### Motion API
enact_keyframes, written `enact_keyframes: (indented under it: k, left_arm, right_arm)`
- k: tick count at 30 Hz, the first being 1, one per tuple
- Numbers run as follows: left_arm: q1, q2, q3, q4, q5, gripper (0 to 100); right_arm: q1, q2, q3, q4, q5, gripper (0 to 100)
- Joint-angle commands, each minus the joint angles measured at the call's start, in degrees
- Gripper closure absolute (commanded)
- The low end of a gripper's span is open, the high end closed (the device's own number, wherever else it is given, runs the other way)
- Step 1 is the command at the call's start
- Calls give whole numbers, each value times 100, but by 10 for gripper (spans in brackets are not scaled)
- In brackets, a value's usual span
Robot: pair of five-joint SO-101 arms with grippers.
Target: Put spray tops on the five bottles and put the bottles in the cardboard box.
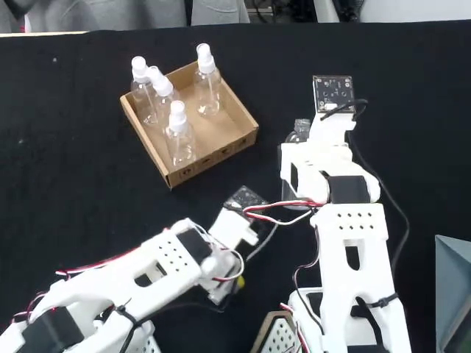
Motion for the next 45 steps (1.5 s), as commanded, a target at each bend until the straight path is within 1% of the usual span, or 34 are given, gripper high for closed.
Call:
enact_keyframes:
  k: [1, 6, 11, 15, 18, 21, 30, 34, 40, 45]
  left_arm:
    - [-268, -9, -356, 132, -299, 744]
    - [-277, 35, -585, 730, -299, 744]
    - [-295, 44, -453, 853, -316, 744]
    - [-673, 44, -321, 835, -615, 744]
    - [-1174, 44, -303, 791, -659, 744]
    - [-1525, 18, -347, 782, -659, 744]
    - [-1648, -9, -295, 589, -659, 744]
    - [-2009, -9, -356, 563, -659, 744]
    - [-2668, 44, -374, 141, -659, 744]
    - [-2905, 26, -374, 62, -668, 744]
  right_arm:
    - [158, -277, -92, -167, -18, 904]
    - [158, -277, -92, -167, -18, 904]
    - [158, -277, -84, -167, -9, 904]
    - [158, -277, -84, -167, -9, 904]
    - [158, -277, -84, -167, -9, 904]
    - [158, -277, -84, -167, -9, 904]
    - [158, -277, -84, -167, -9, 904]
    - [158, -277, -84, -167, -9, 904]
    - [158, -268, -75, -167, -9, 904]
    - [158, -259, -75, -167, -9, 904]
